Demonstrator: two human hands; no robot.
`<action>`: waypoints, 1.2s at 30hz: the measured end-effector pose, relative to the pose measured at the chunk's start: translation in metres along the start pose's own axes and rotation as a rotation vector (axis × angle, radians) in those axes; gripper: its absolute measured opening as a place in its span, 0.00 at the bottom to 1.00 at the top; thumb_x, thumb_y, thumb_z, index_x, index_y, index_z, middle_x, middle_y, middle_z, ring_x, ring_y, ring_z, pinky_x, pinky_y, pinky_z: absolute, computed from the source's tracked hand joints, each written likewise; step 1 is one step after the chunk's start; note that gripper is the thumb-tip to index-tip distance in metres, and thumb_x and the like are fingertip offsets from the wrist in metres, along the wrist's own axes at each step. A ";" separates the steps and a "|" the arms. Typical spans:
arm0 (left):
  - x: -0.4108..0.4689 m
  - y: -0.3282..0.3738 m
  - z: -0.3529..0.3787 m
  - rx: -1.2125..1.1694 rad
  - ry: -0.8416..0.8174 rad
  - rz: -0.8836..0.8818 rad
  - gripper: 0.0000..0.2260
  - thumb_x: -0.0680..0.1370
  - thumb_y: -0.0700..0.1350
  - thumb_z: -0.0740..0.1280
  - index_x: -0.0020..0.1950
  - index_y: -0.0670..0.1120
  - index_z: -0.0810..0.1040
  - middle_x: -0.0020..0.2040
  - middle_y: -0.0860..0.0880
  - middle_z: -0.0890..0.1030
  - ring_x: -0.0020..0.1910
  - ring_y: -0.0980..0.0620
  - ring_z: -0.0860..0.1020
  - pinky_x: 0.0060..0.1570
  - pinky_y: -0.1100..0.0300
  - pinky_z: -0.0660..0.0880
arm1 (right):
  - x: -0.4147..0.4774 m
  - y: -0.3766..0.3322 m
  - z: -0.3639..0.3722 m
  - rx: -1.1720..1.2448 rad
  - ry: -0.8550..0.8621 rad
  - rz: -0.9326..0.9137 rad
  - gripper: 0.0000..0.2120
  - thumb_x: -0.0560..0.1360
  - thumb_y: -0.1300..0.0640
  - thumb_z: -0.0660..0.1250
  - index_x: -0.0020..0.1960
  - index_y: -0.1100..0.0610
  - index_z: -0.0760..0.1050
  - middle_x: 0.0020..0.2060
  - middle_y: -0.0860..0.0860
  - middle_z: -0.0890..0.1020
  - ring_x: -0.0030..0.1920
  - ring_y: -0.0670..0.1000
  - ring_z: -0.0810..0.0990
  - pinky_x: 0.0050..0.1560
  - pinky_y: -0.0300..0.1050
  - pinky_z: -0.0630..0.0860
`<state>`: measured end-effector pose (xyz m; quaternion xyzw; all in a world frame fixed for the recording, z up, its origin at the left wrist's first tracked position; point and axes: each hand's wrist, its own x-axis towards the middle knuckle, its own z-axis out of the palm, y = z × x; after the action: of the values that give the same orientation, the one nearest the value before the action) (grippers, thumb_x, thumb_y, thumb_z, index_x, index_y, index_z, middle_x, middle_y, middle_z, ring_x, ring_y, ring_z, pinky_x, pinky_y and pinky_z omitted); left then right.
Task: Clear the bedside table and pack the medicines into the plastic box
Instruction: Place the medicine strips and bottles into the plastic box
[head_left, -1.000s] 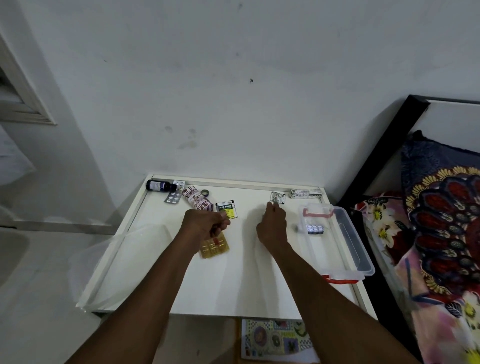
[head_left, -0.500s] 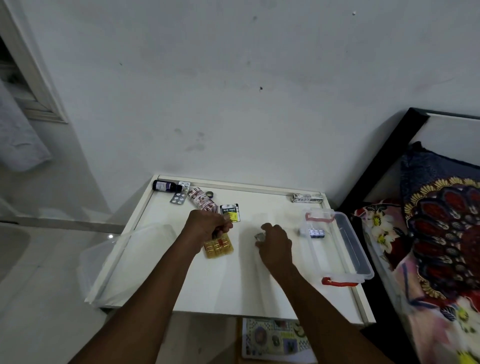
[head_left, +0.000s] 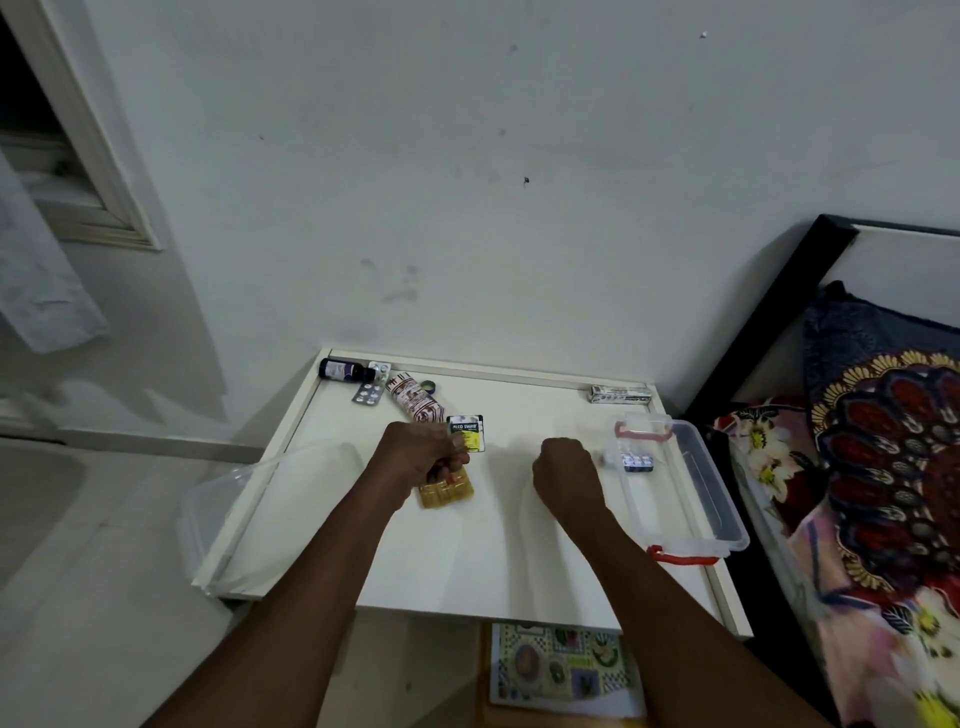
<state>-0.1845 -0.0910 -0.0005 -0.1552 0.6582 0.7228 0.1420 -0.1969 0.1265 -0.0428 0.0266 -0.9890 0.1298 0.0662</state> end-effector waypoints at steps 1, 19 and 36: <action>0.002 -0.001 0.000 -0.008 0.011 0.001 0.01 0.78 0.37 0.71 0.47 0.40 0.82 0.37 0.41 0.83 0.29 0.52 0.76 0.31 0.61 0.71 | 0.004 -0.002 -0.006 0.201 0.099 0.099 0.06 0.75 0.65 0.63 0.40 0.62 0.77 0.40 0.59 0.83 0.44 0.58 0.82 0.41 0.44 0.69; 0.015 -0.006 0.013 -0.058 -0.034 0.006 0.07 0.76 0.40 0.75 0.43 0.36 0.85 0.41 0.37 0.86 0.33 0.49 0.79 0.34 0.59 0.74 | -0.001 -0.047 -0.024 1.815 -0.127 0.968 0.07 0.68 0.66 0.79 0.45 0.62 0.84 0.32 0.53 0.80 0.29 0.47 0.75 0.30 0.39 0.74; 0.018 -0.012 0.009 0.019 -0.079 0.057 0.05 0.77 0.36 0.73 0.43 0.34 0.83 0.36 0.38 0.85 0.30 0.48 0.82 0.33 0.60 0.78 | -0.003 -0.041 -0.015 1.316 -0.129 0.507 0.09 0.69 0.60 0.80 0.47 0.60 0.83 0.36 0.53 0.84 0.36 0.49 0.81 0.33 0.43 0.74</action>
<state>-0.1960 -0.0814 -0.0177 -0.1062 0.6633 0.7257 0.1487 -0.1888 0.0911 -0.0184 -0.1625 -0.6830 0.7100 -0.0547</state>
